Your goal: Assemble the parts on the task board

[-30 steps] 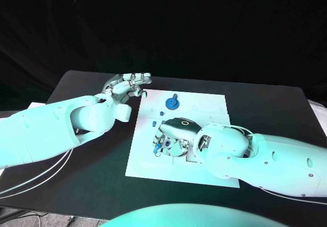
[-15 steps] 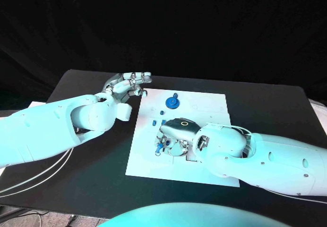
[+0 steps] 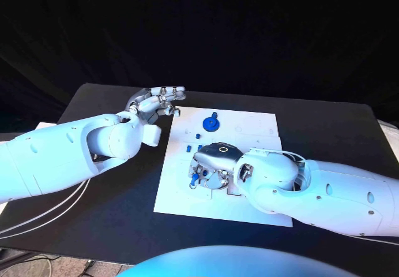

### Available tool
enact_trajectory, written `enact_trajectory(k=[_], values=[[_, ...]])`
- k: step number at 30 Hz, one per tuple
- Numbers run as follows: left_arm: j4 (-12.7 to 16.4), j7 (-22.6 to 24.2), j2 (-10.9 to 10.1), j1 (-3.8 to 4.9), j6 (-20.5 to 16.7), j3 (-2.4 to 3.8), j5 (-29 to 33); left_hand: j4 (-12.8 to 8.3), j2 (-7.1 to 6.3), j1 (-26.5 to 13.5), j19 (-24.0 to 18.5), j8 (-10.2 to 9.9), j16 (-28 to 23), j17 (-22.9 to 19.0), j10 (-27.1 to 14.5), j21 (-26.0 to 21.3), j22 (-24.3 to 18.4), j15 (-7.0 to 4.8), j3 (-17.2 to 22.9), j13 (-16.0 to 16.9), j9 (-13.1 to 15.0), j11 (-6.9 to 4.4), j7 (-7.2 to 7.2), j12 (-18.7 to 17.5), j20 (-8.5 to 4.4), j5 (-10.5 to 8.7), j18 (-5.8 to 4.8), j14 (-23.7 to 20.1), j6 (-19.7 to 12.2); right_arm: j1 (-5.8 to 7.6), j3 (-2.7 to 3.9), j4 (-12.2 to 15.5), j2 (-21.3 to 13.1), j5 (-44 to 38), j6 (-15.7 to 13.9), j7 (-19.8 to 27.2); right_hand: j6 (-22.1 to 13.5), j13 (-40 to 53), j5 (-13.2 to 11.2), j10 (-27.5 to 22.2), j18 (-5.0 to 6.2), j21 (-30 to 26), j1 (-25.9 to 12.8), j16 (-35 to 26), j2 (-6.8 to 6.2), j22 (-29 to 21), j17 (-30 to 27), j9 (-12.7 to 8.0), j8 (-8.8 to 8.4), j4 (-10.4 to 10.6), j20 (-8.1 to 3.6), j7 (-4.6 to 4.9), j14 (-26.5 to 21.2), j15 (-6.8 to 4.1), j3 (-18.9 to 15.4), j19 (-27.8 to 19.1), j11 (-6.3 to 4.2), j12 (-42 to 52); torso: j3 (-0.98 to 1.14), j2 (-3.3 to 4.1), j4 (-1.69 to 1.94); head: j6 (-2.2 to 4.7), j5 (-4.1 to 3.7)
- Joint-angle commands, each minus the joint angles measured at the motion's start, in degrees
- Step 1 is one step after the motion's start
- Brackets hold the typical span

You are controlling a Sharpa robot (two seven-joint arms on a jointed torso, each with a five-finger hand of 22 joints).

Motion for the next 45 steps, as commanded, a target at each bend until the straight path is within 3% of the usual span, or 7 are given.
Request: enact_trajectory(k=[1,12,25,28,31,34,45], values=[[0.02,0.25,0.11,-0.02,1.06,0.04,-0.22,0.02,0.21,0.56,-0.01,0.22,-0.20,-0.06,-0.26,-0.32,-0.05,-0.06,-0.45,0.07,-0.04,-0.05,0.04,0.20,-0.02,0.00,1.14,-0.42,-0.13,-0.29,-0.32,0.12,0.01,-0.66,3.57,-0.81,0.57,0.10,0.13,0.23,0.20,0.12,0.14,0.37,0.27,-0.01,0.06,0.05,0.28,-0.03,-0.19,0.02,2.43,-0.14,0.30,0.06,0.10,-0.19,-0.02,0.02,-0.02,-0.07,0.09],[-0.02,0.13,0.11,-0.04,1.21,0.04,-0.22,0.02,0.21,0.56,-0.01,0.22,-0.20,-0.06,-0.26,-0.32,-0.05,-0.06,-0.45,0.07,-0.04,-0.05,0.04,0.20,-0.02,0.00,1.14,-0.42,-0.13,-0.47,-0.39,1.29,-0.04,-0.09,3.46,-0.64,0.62,0.10,0.12,0.27,0.21,0.10,0.11,0.39,0.27,-0.05,0.08,0.06,0.29,-0.03,-0.18,0.01,2.43,-0.14,0.31,0.04,0.09,-0.20,-0.04,0.00,-0.01,-0.15,0.18],[0.12,0.06,-0.01,-0.05,1.27,0.04,-0.22,0.02,0.21,0.56,-0.01,0.22,-0.20,-0.06,-0.26,-0.32,-0.05,-0.06,-0.45,0.07,-0.04,-0.05,0.04,0.20,-0.02,0.00,1.14,-0.42,-0.13,-0.51,-0.41,0.55,0.27,-1.18,4.36,-2.18,0.46,0.08,-0.09,0.18,0.28,-0.14,-0.64,0.10,0.00,-0.41,-0.38,0.09,0.11,0.14,-0.10,0.04,2.32,-0.06,0.15,-0.14,0.19,-0.61,-0.06,0.00,-0.02,-0.23,0.09],[0.16,0.05,-0.03,-0.05,1.25,0.04,-0.22,0.02,0.21,0.56,-0.01,0.22,-0.20,-0.06,-0.26,-0.32,-0.05,-0.06,-0.45,0.07,-0.04,-0.05,0.04,0.20,-0.02,0.00,1.14,-0.42,-0.13,-0.51,-0.46,0.24,0.57,-1.25,4.84,-2.53,-1.33,-0.12,0.40,-1.84,0.33,-0.52,-2.02,-0.38,-1.07,-0.91,-1.08,-0.32,-0.96,0.62,0.23,0.77,2.11,0.51,-0.29,-0.42,0.87,-2.00,-0.06,-0.01,-0.03,-0.26,0.10],[0.19,0.03,-0.05,-0.05,1.26,0.04,-0.22,0.02,0.21,0.56,-0.01,0.22,-0.20,-0.06,-0.26,-0.32,-0.05,-0.06,-0.45,0.07,-0.04,-0.05,0.04,0.20,-0.02,0.00,1.14,-0.42,-0.13,-0.51,-0.58,-0.04,0.83,-1.11,5.01,-2.63,-5.78,-0.23,1.93,-6.77,0.50,-1.26,-3.61,-0.86,-3.21,-1.94,-1.80,-1.39,-1.31,1.03,0.95,1.60,1.88,1.48,-1.58,-0.90,2.04,-2.55,-0.06,-0.01,-0.03,-0.27,0.11],[0.23,-0.01,-0.07,-0.05,1.29,0.04,-0.22,0.02,0.21,0.56,-0.01,0.22,-0.20,-0.06,-0.26,-0.32,-0.05,-0.06,-0.45,0.07,-0.04,-0.05,0.04,0.20,-0.02,0.00,1.14,-0.42,-0.13,-0.50,-0.67,-0.21,0.94,-0.99,4.67,-2.51,-10.24,-0.10,3.08,-12.61,0.74,-1.98,-4.11,-0.82,-4.34,-2.94,-1.83,-1.71,-1.40,0.94,1.61,1.55,1.84,2.07,-4.24,-1.31,2.76,-2.33,-0.04,-0.01,-0.04,-0.30,0.09],[0.20,-0.06,-0.14,-0.05,1.28,0.04,-0.22,0.02,0.21,0.56,-0.01,0.22,-0.20,-0.06,-0.26,-0.32,-0.05,-0.06,-0.45,0.07,-0.04,-0.05,0.04,0.20,-0.02,0.00,1.14,-0.42,-0.13,-0.50,-0.74,1.27,-1.43,-0.34,-1.78,-1.23,-11.47,0.15,3.63,-13.85,0.75,-1.95,-3.75,-1.03,-3.96,-2.91,-2.32,-1.46,-1.11,0.95,1.93,1.88,1.69,2.18,-7.78,-1.19,2.92,-1.08,0.04,-0.01,-0.12,-0.10,-0.30]])
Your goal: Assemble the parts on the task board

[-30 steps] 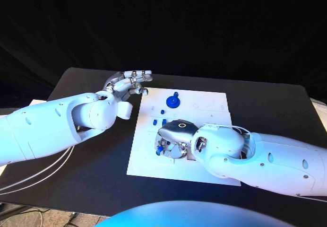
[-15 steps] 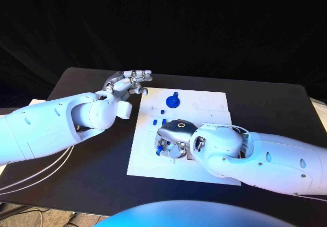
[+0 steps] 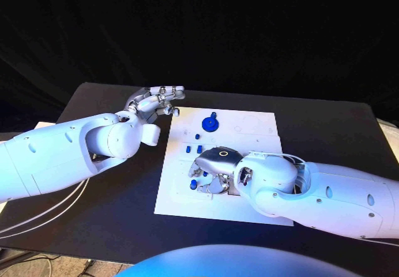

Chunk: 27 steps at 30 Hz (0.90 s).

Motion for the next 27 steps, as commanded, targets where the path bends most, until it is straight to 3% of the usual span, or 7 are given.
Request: enact_trajectory(k=[1,8,13,20,23,25,27], values=[[0.09,0.18,0.02,-0.01,1.06,0.04,-0.22,0.02,0.21,0.56,-0.01,0.23,-0.20,-0.07,-0.26,-0.32,-0.06,-0.06,-0.46,0.09,-0.04,-0.05,0.04,0.20,-0.02,0.00,1.14,-0.42,-0.13,-0.02,0.07,1.23,-1.56,0.08,-4.71,0.68,-0.12,0.09,0.43,0.38,0.76,-0.19,0.41,-0.26,0.18,0.05,-0.16,0.08,-0.01,-0.05,0.25,0.37,1.58,0.21,-0.63,0.05,-0.35,0.54,0.03,-0.01,-0.12,0.14,-0.22],[0.00,0.17,0.06,-0.01,1.09,0.04,-0.22,0.02,0.21,0.56,-0.01,0.23,-0.20,-0.07,-0.26,-0.32,-0.06,-0.06,-0.46,0.09,-0.04,-0.05,0.04,0.20,-0.02,0.00,1.14,-0.42,-0.13,1.23,0.82,5.41,-7.79,3.46,-10.68,1.41,0.99,0.28,1.29,3.56,0.75,-0.09,1.54,-0.39,1.19,0.16,-0.41,0.21,0.16,-0.26,-0.03,0.33,1.57,-0.25,-1.62,0.21,-0.93,2.88,0.04,-0.01,-0.15,0.72,-0.96],[-0.10,0.15,0.16,-0.04,1.09,0.03,-0.22,0.02,0.21,0.56,-0.01,0.23,-0.20,-0.07,-0.26,-0.32,-0.06,-0.06,-0.46,0.09,-0.04,-0.05,0.04,0.20,-0.02,0.00,1.14,-0.42,-0.13,3.98,1.11,8.33,-15.34,14.80,-12.65,-0.46,3.22,1.15,1.79,11.75,0.23,1.82,1.11,1.53,1.94,2.96,2.33,0.47,0.82,0.65,-0.51,0.67,2.33,-0.94,-1.14,1.42,-1.88,6.30,-0.09,-0.19,-0.23,1.23,-2.73],[0.14,0.15,0.24,-0.06,1.04,0.03,-0.22,0.02,0.21,0.56,-0.01,0.23,-0.20,-0.07,-0.26,-0.32,-0.06,-0.06,-0.46,0.09,-0.04,-0.05,0.04,0.20,-0.02,0.00,1.14,-0.42,-0.13,5.73,0.74,10.30,-24.50,22.76,-12.88,-5.79,5.54,8.01,4.71,22.92,-1.26,7.31,-3.91,6.82,0.05,11.00,9.94,0.98,2.46,4.10,-2.66,-1.85,3.89,-3.22,-6.03,4.49,-4.81,15.63,-0.23,-0.33,-0.93,1.99,-5.06],[0.39,0.17,0.25,-0.06,1.04,0.03,-0.22,0.02,0.21,0.56,-0.01,0.23,-0.20,-0.07,-0.26,-0.32,-0.06,-0.06,-0.46,0.09,-0.04,-0.05,0.04,0.20,-0.02,0.00,1.14,-0.42,-0.13,5.75,0.10,10.71,-27.84,22.74,-12.24,-7.65,5.88,36.15,6.01,21.84,-1.78,8.96,-4.14,8.08,1.29,13.27,11.38,1.95,4.03,5.80,-3.45,-2.40,3.91,-4.35,-10.30,5.00,-5.58,41.41,-0.24,-0.32,-1.31,2.13,-5.72],[0.46,0.18,0.23,-0.06,1.05,0.03,-0.22,0.02,0.21,0.56,-0.01,0.23,-0.20,-0.07,-0.26,-0.32,-0.06,-0.06,-0.46,0.09,-0.04,-0.05,0.04,0.20,-0.02,0.00,1.14,-0.42,-0.13,5.72,-0.19,10.95,-29.12,22.07,-11.81,-8.47,5.84,48.39,6.81,21.67,-1.79,9.58,-4.31,8.88,1.76,14.20,12.56,2.70,4.93,6.83,-3.74,-3.36,4.06,-3.43,-12.40,5.19,-5.85,52.30,-0.21,-0.32,-1.48,2.30,-6.01],[0.47,0.19,0.21,-0.06,1.02,0.03,-0.22,0.02,0.21,0.56,-0.01,0.23,-0.20,-0.07,-0.26,-0.32,-0.06,-0.06,-0.46,0.09,-0.04,-0.05,0.04,0.20,-0.02,0.00,1.14,-0.42,-0.13,5.69,-0.56,11.40,-30.65,20.93,-10.81,-9.86,5.58,57.64,8.12,21.83,-2.01,10.19,-4.64,9.73,2.58,15.15,13.93,3.67,5.94,8.21,-3.46,-2.55,4.22,-3.99,-14.86,5.37,-5.91,60.29,-0.19,-0.28,-1.76,2.35,-6.05]])
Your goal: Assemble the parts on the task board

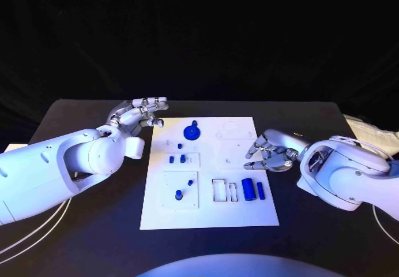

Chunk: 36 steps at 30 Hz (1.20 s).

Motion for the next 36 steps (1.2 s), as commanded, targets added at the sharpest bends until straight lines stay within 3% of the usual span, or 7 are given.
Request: enact_trajectory(k=[1,6,9,13,24,36], values=[[0.14,0.28,0.10,-0.02,0.97,0.04,-0.21,0.02,0.21,0.56,-0.01,0.23,-0.20,-0.08,-0.26,-0.32,-0.06,-0.06,-0.45,0.09,-0.04,-0.05,0.04,0.20,-0.02,0.00,1.14,-0.42,-0.13,-0.10,-0.36,0.83,-1.50,0.51,1.55,-5.45,-0.44,10.30,0.91,0.02,-1.10,0.63,-0.15,0.97,1.11,1.01,4.76,1.12,1.13,1.53,0.01,0.22,4.25,0.09,-2.95,0.69,0.17,8.79,0.04,0.00,-0.78,0.22,-0.51],[-0.15,0.32,0.31,-0.02,1.01,0.04,-0.21,0.02,0.21,0.56,-0.01,0.23,-0.20,-0.08,-0.26,-0.32,-0.06,-0.06,-0.45,0.09,-0.04,-0.05,0.04,0.20,-0.02,0.00,1.14,-0.42,-0.13,-0.25,-1.46,1.36,-2.95,-2.24,3.89,-8.41,-0.97,16.09,0.36,1.03,-1.21,1.05,-0.97,1.59,1.94,1.72,5.84,2.43,2.29,3.87,0.12,0.09,4.36,0.10,-6.23,0.79,0.33,13.31,0.00,-0.17,-1.29,0.29,-0.41],[-0.33,0.33,0.52,-0.06,1.09,0.04,-0.21,0.02,0.21,0.56,-0.01,0.23,-0.20,-0.08,-0.26,-0.32,-0.06,-0.06,-0.45,0.09,-0.04,-0.05,0.04,0.20,-0.02,0.00,1.14,-0.42,-0.13,-0.34,-2.23,1.56,-3.04,-3.12,4.57,-9.56,-1.15,16.98,0.31,1.05,-1.22,1.12,-1.06,1.68,2.19,1.83,5.97,2.99,2.75,4.70,0.12,0.04,4.36,0.10,-7.43,0.78,0.33,13.80,0.04,-0.31,-1.23,0.21,-0.32],[-0.47,0.34,0.58,-0.19,1.12,0.04,-0.21,0.02,0.21,0.56,-0.01,0.23,-0.20,-0.08,-0.26,-0.32,-0.06,-0.06,-0.45,0.09,-0.04,-0.05,0.04,0.20,-0.02,0.00,1.14,-0.42,-0.13,-0.69,-2.67,1.55,-2.54,-3.99,5.05,-10.32,-1.34,17.32,0.24,0.95,-1.22,1.12,-1.09,1.71,2.29,1.83,6.00,3.37,3.04,5.29,0.13,0.02,4.36,0.10,-8.30,0.75,0.33,13.85,0.04,-0.39,-1.14,0.11,-0.32],[-0.57,0.31,0.55,-0.44,1.17,0.04,-0.21,0.02,0.21,0.56,-0.01,0.23,-0.20,-0.08,-0.26,-0.32,-0.06,-0.06,-0.45,0.09,-0.04,-0.05,0.04,0.20,-0.02,0.00,1.14,-0.42,-0.13,-2.34,-2.93,1.20,-0.02,-6.32,5.06,-10.59,-1.34,18.57,0.20,1.36,-1.21,1.12,-0.93,1.70,2.54,1.85,5.96,4.07,3.64,6.14,0.11,-0.09,4.34,0.06,-9.51,0.71,0.25,14.66,-0.01,-0.30,-1.36,0.10,0.18],[-0.89,0.24,0.59,-0.63,1.22,0.04,-0.21,0.02,0.21,0.56,-0.01,0.23,-0.20,-0.08,-0.26,-0.32,-0.06,-0.06,-0.45,0.09,-0.04,-0.05,0.04,0.20,-0.02,0.00,1.14,-0.42,-0.13,-3.07,-2.94,1.24,1.67,-7.86,4.79,-10.29,-1.34,19.23,0.40,1.65,-1.24,1.20,-0.64,1.79,2.64,2.00,6.14,4.42,3.93,6.42,0.08,-0.16,4.36,0.02,-10.02,0.75,0.19,15.14,-0.03,-0.29,-1.33,0.07,0.52]])
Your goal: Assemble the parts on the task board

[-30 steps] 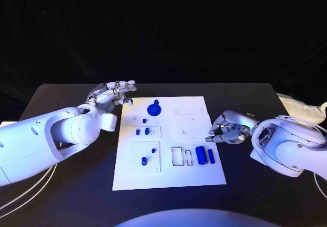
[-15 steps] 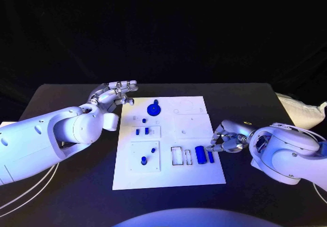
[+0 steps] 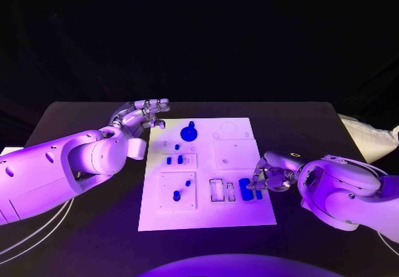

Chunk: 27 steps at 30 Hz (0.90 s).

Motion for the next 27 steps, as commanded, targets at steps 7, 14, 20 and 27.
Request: enact_trajectory(k=[7,14,20,27], values=[[0.00,0.22,0.13,-0.11,1.17,0.04,-0.21,0.02,0.21,0.56,-0.01,0.23,-0.20,-0.08,-0.26,-0.32,-0.06,-0.06,-0.45,0.10,-0.04,-0.05,0.04,0.21,-0.02,0.00,1.15,-0.43,-0.13,-1.16,-0.01,-1.29,1.85,-2.16,0.99,-0.04,-0.42,0.30,0.04,0.37,-0.37,0.36,0.61,0.37,0.43,0.56,6.24,0.31,0.40,0.05,0.05,-0.11,4.40,-0.03,-0.55,0.75,0.05,0.24,-0.05,0.05,0.12,-0.01,-0.17],[-0.03,0.17,0.20,-0.18,1.27,0.04,-0.21,0.04,0.45,0.48,0.07,0.41,-0.14,-0.35,-0.51,-0.55,-0.19,-0.05,-0.78,0.16,-0.06,-0.03,0.06,0.64,-0.02,0.01,1.14,-0.52,-0.21,-2.08,-0.01,-2.36,3.43,-2.05,1.88,0.21,-0.45,0.46,0.12,0.40,-0.38,0.39,1.00,0.38,0.56,0.62,6.25,0.50,0.53,0.05,0.03,-0.13,4.40,-0.05,-0.72,0.76,0.03,0.29,-0.14,0.04,-0.03,-0.30,-0.04],[-0.07,-0.25,0.17,-0.20,1.32,0.04,-0.21,0.00,0.54,0.57,0.08,0.43,-0.12,-0.37,-0.55,-0.57,-0.21,-0.06,-0.75,0.16,-0.06,-0.05,0.05,0.69,-0.02,0.04,1.14,-0.52,-0.22,-3.09,0.00,-3.35,5.27,-1.91,2.34,0.08,-0.46,0.76,0.30,0.43,-0.39,0.43,2.50,0.42,1.18,0.70,6.31,1.08,0.92,-0.29,-0.03,-0.20,4.41,-0.11,-1.02,0.77,-0.04,0.25,-0.03,-0.02,-0.07,-0.16,0.08],[-0.04,-0.44,0.06,-0.20,1.41,0.04,-0.21,-0.05,0.58,0.64,0.09,0.44,-0.15,-0.45,-0.58,-0.59,-0.22,-0.07,-0.74,0.17,-0.06,-0.05,0.04,0.73,-0.03,0.04,1.15,-0.55,-0.23,-3.66,0.00,-4.35,6.08,-2.24,0.89,-0.29,-0.13,1.28,0.66,0.68,-0.40,0.47,4.17,0.43,2.32,0.78,6.32,1.85,1.48,-0.86,-0.11,-0.35,4.40,-0.22,-1.11,0.79,-0.18,0.39,-0.18,-0.06,0.09,-0.18,0.14]])
